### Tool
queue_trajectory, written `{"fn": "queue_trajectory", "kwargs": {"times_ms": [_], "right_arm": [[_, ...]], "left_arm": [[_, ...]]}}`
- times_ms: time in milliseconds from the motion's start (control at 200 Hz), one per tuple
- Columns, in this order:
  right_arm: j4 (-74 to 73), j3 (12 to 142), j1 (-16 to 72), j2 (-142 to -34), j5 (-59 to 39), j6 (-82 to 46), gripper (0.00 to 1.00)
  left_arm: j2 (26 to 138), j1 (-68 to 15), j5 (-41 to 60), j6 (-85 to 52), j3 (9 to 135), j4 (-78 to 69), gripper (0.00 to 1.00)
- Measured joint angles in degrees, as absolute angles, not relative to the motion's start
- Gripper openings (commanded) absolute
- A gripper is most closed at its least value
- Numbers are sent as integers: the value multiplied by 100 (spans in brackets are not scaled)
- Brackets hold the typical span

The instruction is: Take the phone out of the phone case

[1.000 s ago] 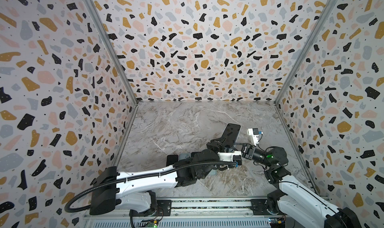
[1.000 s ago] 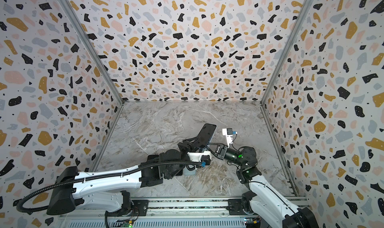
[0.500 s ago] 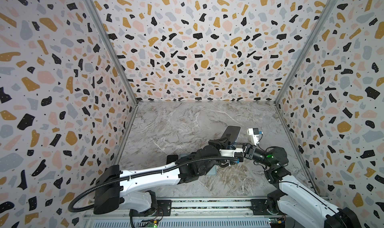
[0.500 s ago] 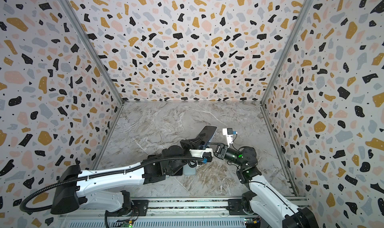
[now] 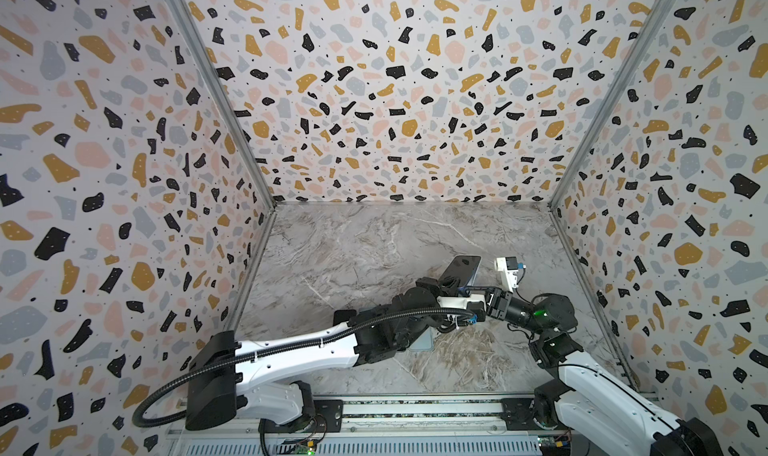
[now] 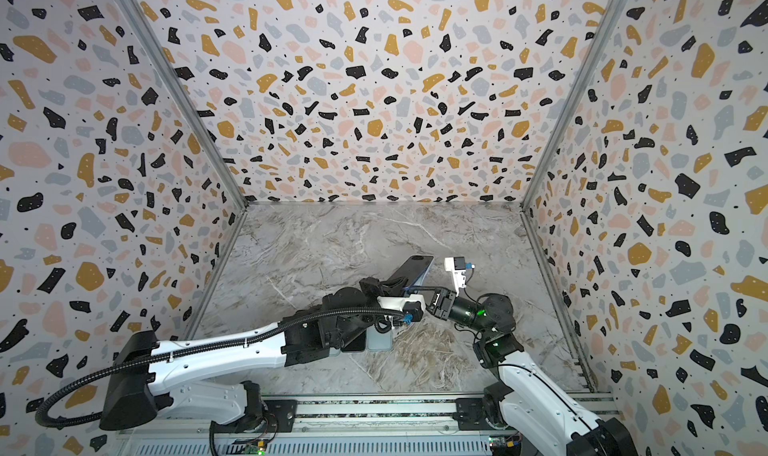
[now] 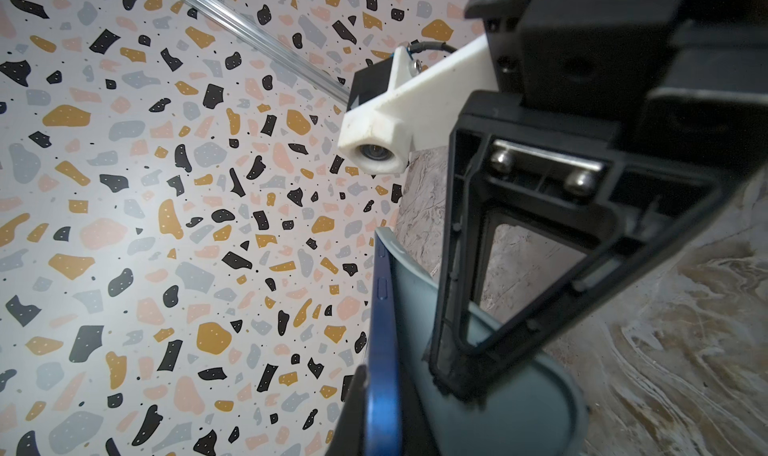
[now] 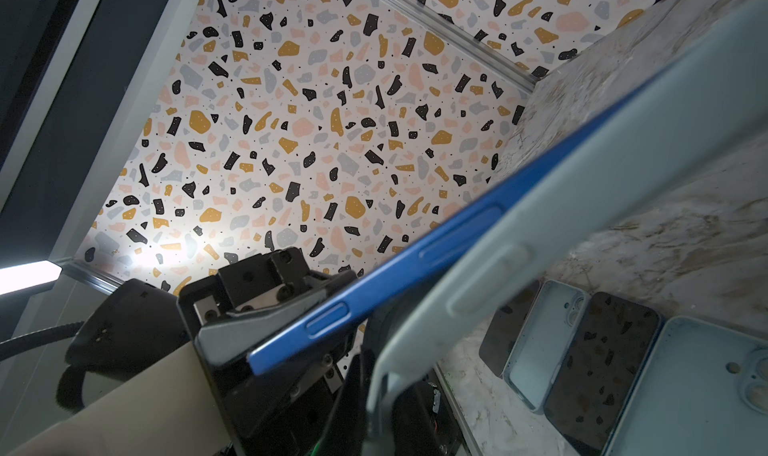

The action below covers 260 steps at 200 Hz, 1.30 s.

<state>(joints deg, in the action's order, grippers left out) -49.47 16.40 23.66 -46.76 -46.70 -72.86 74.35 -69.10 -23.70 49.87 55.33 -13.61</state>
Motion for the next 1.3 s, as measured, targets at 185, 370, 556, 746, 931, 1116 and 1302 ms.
{"fn": "queue_trajectory", "kwargs": {"times_ms": [185, 370, 556, 746, 931, 1116, 1302], "right_arm": [[-4720, 1640, 2375, -4550, -4665, -7214, 0], [-4342, 1640, 2375, -4541, -4613, -7146, 0], [-4230, 1621, 2375, -4541, -4512, -7146, 0], [-3986, 1485, 2283, -4541, -4403, -7063, 0], [-3627, 1253, 2001, -4541, -4401, -6989, 0], [-2856, 1227, 1697, -4477, -4517, -6667, 0], [-1391, 1426, 1219, -4200, -4659, -5913, 0]], "left_arm": [[7251, -6910, -2296, 4869, 5533, -1243, 0], [7024, -6890, -2270, 4777, 5533, -1192, 0], [6873, -6888, -2237, 4731, 5533, -1133, 0], [6731, -6890, -2281, 4735, 5531, -991, 0], [6598, -6934, -2462, 4790, 5433, -937, 0], [6729, -7164, -2963, 4869, 5393, -755, 0], [7131, -7378, -3415, 4709, 5380, -495, 0]]}}
